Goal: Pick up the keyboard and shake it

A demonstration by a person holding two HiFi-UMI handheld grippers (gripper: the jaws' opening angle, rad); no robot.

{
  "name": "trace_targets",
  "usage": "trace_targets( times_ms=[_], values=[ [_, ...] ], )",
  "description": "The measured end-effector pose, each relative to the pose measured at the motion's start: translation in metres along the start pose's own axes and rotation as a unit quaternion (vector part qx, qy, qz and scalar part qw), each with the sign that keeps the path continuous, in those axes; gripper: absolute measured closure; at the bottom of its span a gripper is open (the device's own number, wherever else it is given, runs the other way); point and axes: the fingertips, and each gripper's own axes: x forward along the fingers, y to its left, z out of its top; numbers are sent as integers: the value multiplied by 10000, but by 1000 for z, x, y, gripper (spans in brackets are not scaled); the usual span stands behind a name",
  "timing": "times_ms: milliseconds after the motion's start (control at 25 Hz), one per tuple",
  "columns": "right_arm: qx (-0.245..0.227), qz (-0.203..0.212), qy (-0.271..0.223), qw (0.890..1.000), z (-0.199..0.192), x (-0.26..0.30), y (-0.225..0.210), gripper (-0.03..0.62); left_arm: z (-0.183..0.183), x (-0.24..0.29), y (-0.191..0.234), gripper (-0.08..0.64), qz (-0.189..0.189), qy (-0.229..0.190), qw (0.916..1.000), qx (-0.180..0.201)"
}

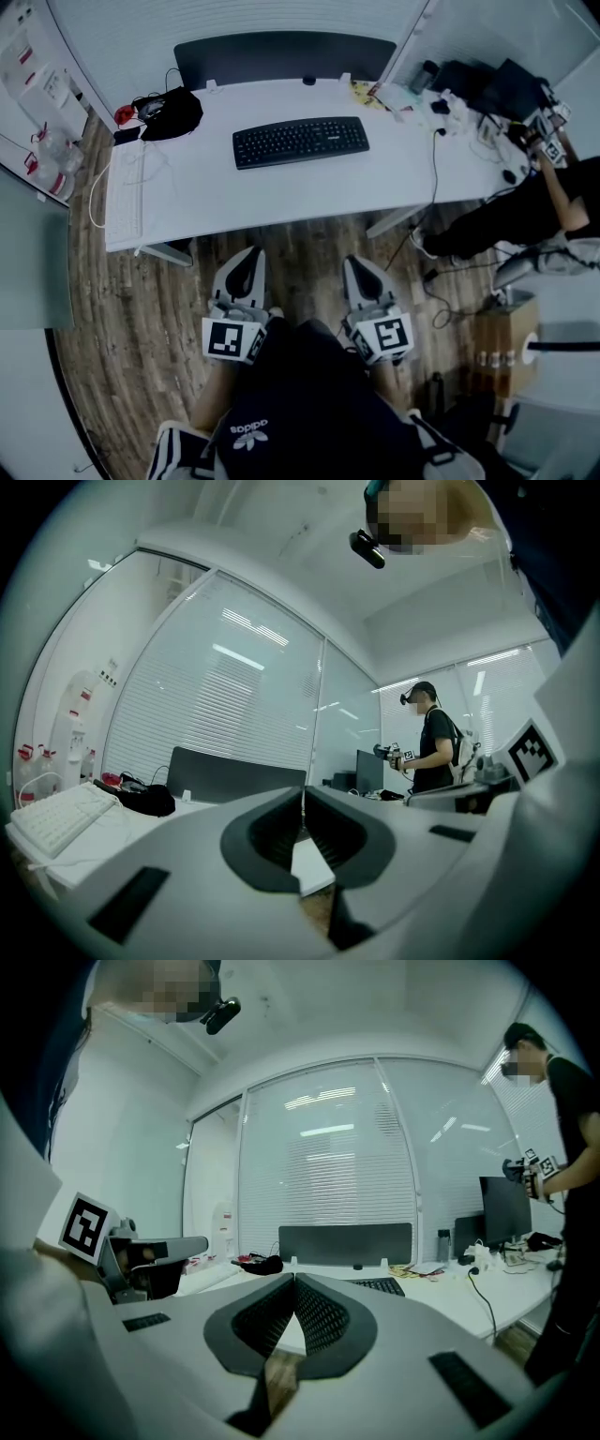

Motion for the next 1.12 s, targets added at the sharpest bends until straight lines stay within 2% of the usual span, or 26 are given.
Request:
trace_targets(
  times_ms=[400, 760, 1120],
  values=[
    [152, -131, 67, 9998, -5, 18, -34, 588, -9, 28, 3, 548, 151, 139, 9998, 12],
    [191, 386, 37, 9991, 6, 68, -103, 588, -9, 97, -3, 548, 611, 76, 9981, -81],
    [91, 790, -3, 9968, 26, 123, -188, 588, -7, 179, -15, 548, 902, -41, 9959, 54]
  ],
)
